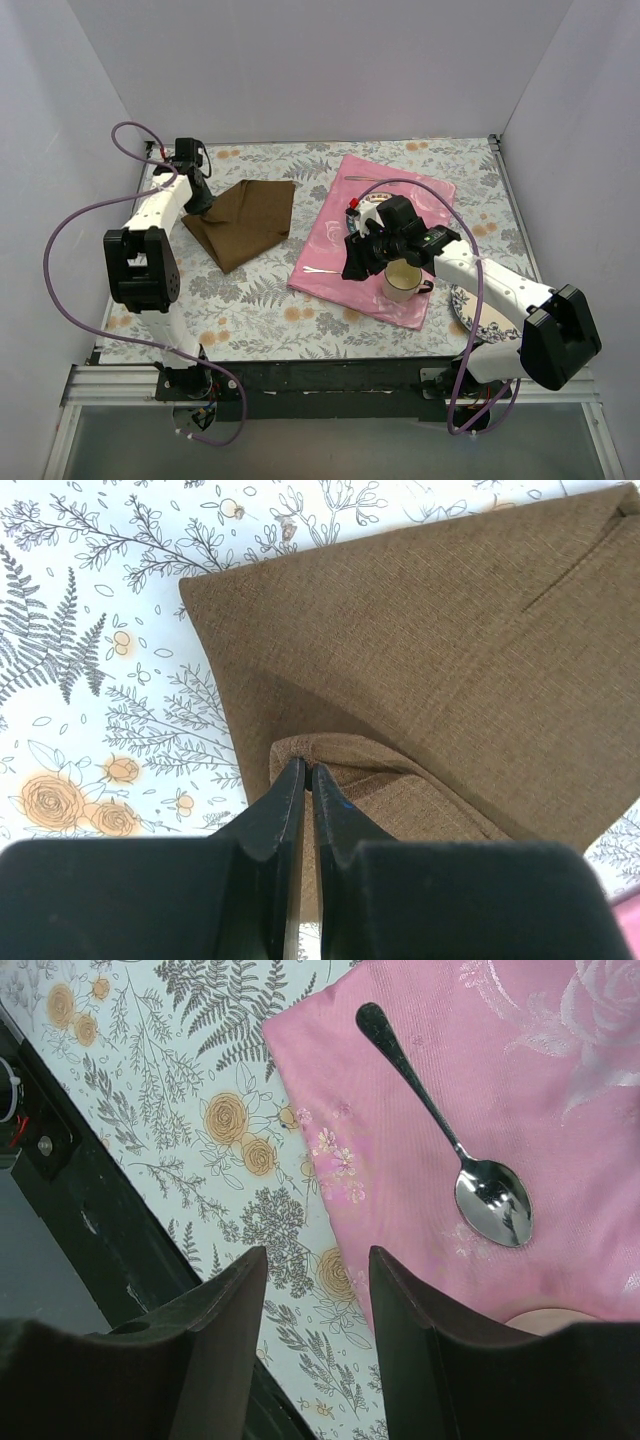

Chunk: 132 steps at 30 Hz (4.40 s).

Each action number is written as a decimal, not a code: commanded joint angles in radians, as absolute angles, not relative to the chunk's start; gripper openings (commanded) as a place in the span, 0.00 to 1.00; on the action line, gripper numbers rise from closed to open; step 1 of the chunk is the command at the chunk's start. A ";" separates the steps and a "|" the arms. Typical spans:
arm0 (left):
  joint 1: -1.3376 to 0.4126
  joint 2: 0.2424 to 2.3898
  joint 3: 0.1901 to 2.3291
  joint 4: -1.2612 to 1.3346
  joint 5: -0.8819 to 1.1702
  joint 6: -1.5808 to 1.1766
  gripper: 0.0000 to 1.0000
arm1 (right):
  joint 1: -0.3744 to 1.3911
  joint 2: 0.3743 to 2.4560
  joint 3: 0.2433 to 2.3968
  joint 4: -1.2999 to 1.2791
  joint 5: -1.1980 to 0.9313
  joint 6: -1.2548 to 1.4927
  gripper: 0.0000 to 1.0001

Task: Fold the napkin, place the utensils inside, and roll it up
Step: Fold the napkin

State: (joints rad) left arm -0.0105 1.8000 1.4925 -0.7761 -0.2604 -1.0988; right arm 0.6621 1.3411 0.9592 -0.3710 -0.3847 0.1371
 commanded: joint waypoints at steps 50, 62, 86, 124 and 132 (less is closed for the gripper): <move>0.115 1.853 1.701 -0.732 -0.380 -1.169 0.43 | 0.653 1.594 1.135 -0.175 -0.477 0.247 0.55; 0.101 1.644 1.249 -0.450 0.256 -1.284 0.28 | 0.707 2.041 1.609 -0.048 -0.545 0.409 0.50; 0.221 1.818 1.224 -0.394 0.072 -1.405 0.14 | 0.720 2.427 1.844 0.103 -0.607 0.465 0.36; 0.233 1.911 1.384 -0.463 0.095 -1.327 0.27 | 0.724 2.459 1.968 -0.018 -0.528 0.400 0.36; 0.232 1.919 1.388 -0.463 0.058 -1.298 0.29 | 0.709 2.468 1.916 -0.018 -0.509 0.382 0.36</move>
State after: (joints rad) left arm 0.2272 1.9327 1.3643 -0.4641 0.0845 -1.3296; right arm 0.7166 2.4489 1.9255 -0.0490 -0.5217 0.3973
